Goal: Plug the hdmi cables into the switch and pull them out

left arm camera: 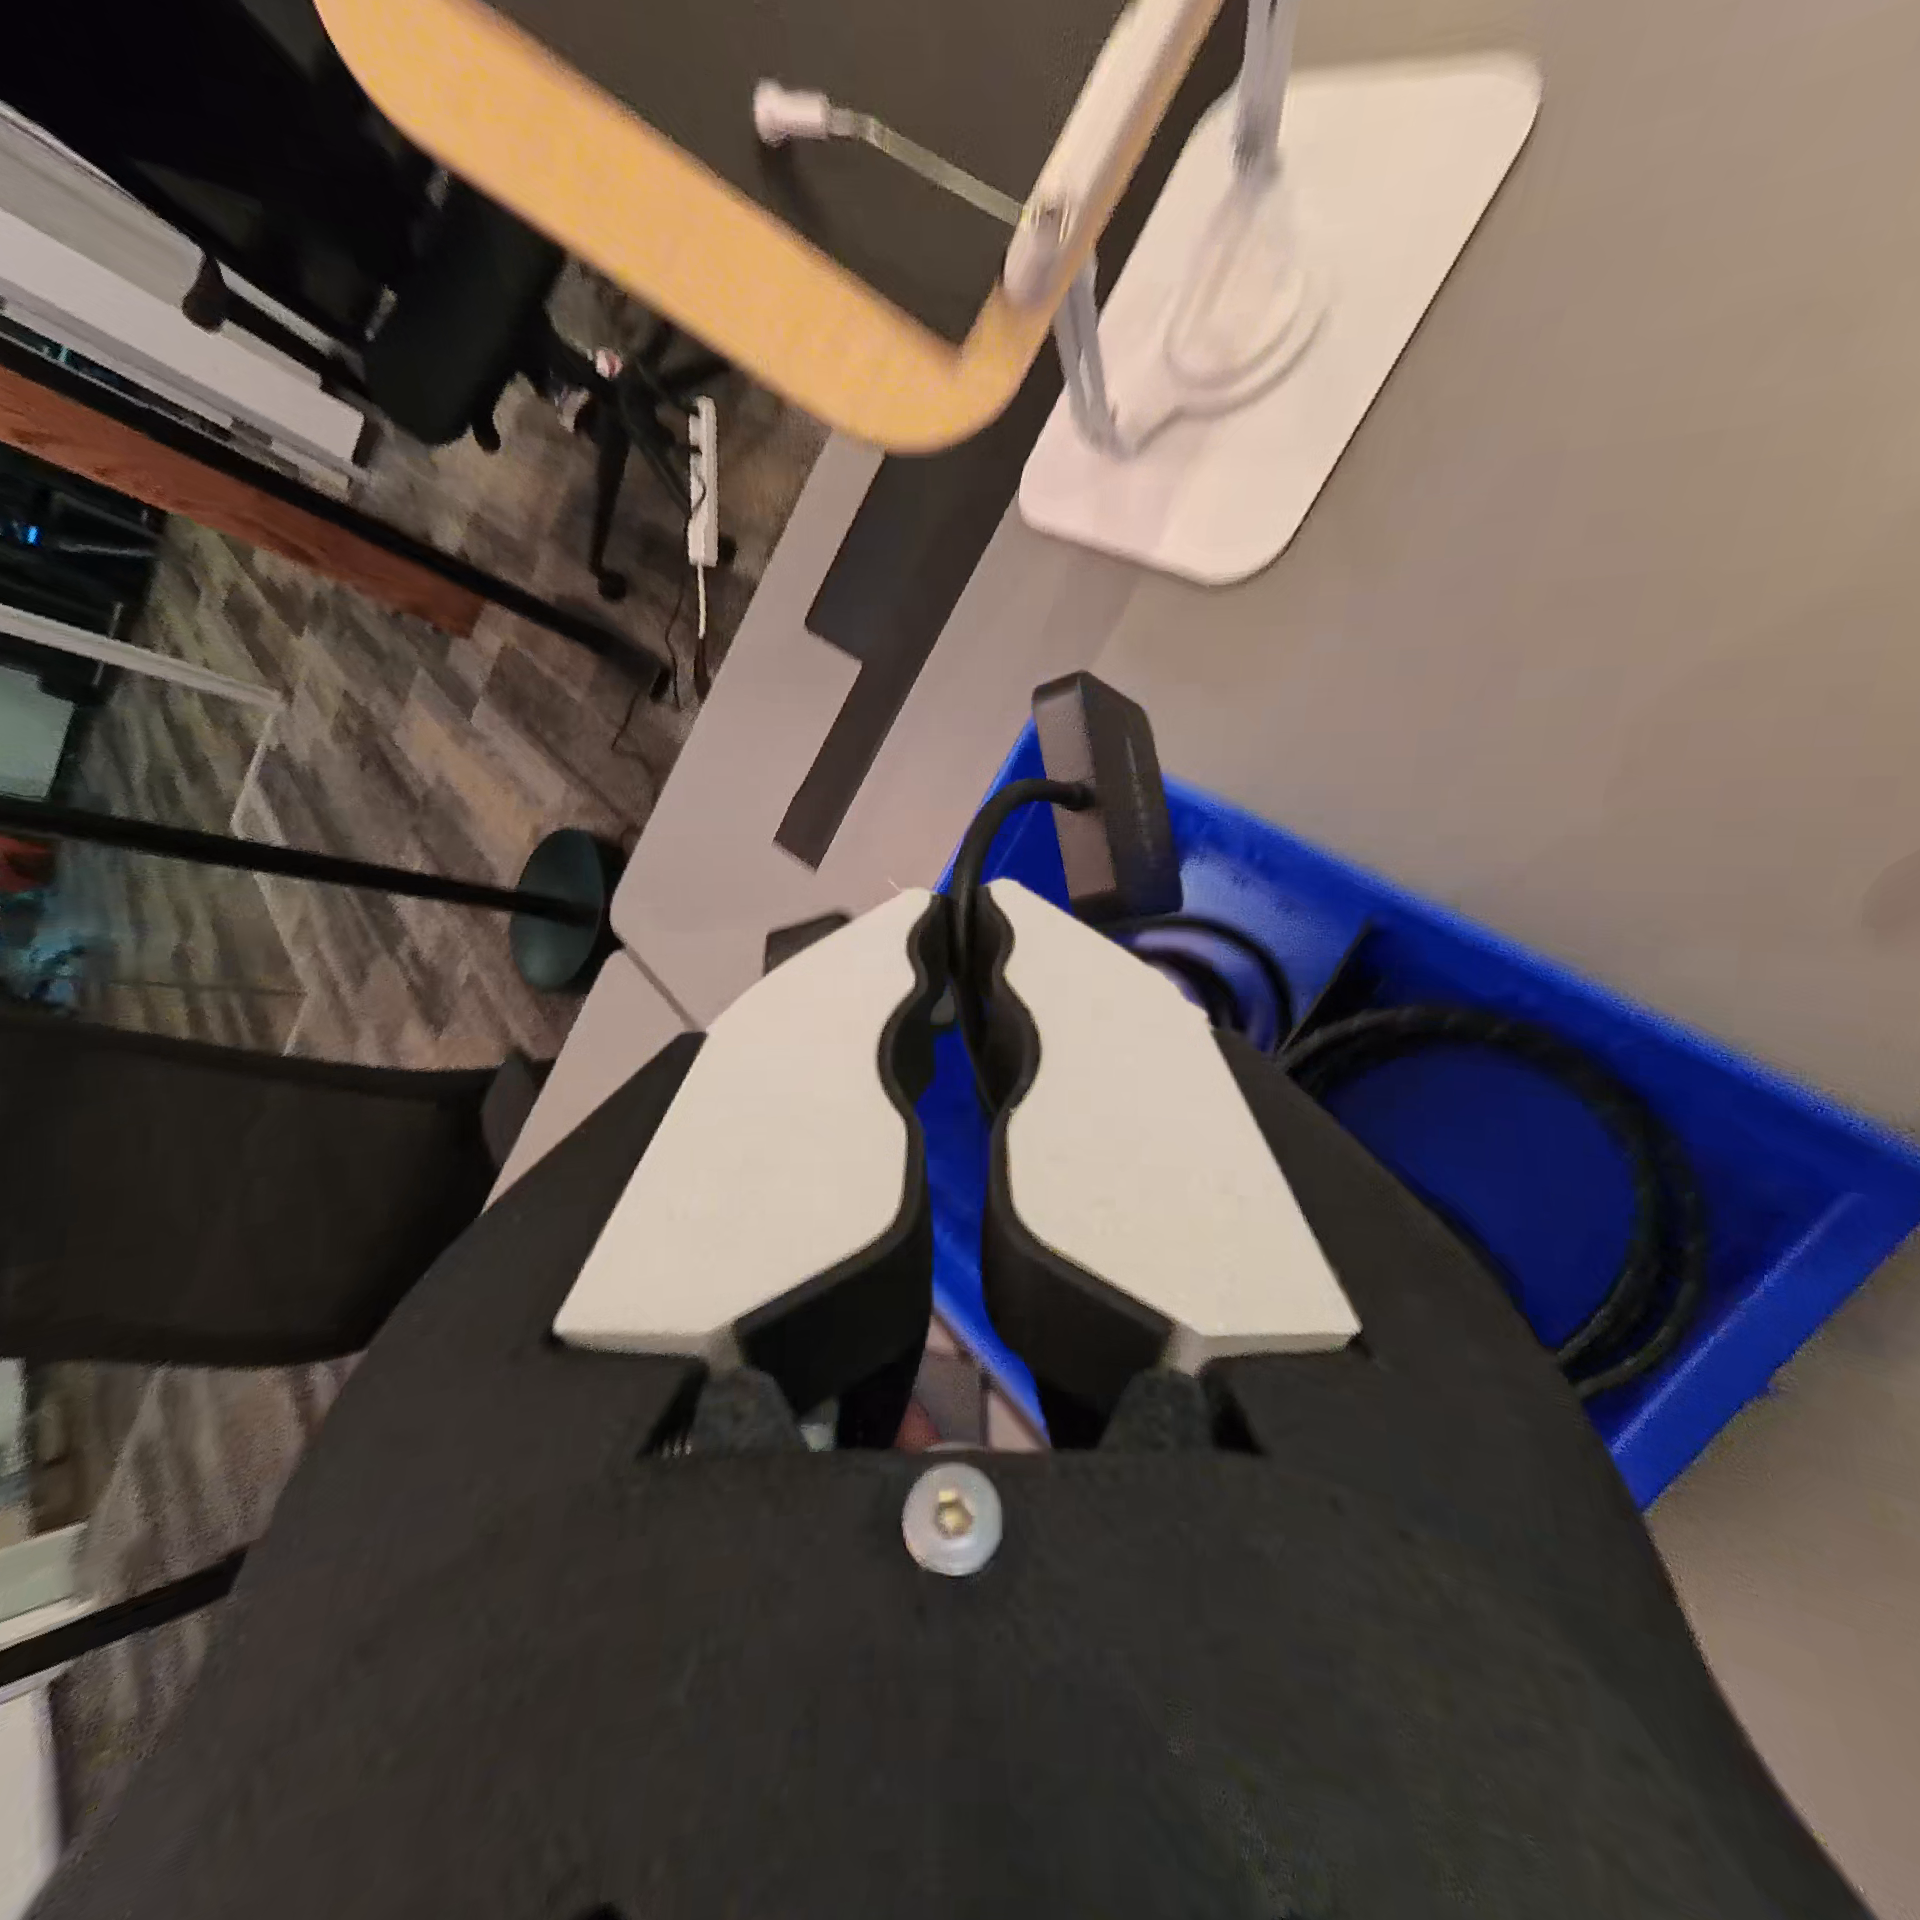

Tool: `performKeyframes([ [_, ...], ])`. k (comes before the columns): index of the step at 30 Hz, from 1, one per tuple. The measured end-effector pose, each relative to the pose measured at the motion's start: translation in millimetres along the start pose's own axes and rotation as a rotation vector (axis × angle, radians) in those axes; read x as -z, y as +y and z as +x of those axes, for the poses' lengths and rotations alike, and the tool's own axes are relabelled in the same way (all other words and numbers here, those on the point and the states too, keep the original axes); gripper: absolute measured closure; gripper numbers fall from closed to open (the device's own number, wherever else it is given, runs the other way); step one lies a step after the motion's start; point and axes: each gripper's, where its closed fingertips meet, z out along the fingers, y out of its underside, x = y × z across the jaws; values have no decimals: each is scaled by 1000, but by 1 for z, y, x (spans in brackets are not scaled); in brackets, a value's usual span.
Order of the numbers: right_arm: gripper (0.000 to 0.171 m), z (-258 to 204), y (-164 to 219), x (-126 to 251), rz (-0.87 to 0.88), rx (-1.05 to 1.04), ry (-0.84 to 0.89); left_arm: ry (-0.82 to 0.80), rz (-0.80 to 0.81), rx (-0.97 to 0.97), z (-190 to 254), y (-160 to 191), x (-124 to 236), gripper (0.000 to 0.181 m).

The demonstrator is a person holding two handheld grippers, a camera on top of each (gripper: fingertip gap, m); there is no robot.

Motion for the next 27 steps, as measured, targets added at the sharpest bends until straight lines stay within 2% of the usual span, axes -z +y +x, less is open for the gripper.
performKeyframes([
  [1, 140, 1, 0, 0, 1, 1, 4, 8, 40, 37, 5, -11, -1, 177],
  [5, 136, 2, 0, 0, 1, 11, 14, 101, 181, 138, 36, -51, -5, 178],
  [11, 129, 10, -3, 2, 16, 5, 33, 283, 297, 118, 97, -100, -11, 177],
  [18, 115, 26, -20, 6, 21, 59, 36, 498, 246, -260, 183, -141, -8, 177],
  [22, 112, 21, -18, -7, -29, 64, -91, 590, 244, -432, 222, -164, -3, 177],
  [23, 113, 15, -13, -12, -64, 53, -147, 601, 246, -469, 229, -169, -2, 177],
  [27, 158, 2, 3, -21, -132, 30, -256, 611, 278, -538, 245, -190, 1, 177],
])
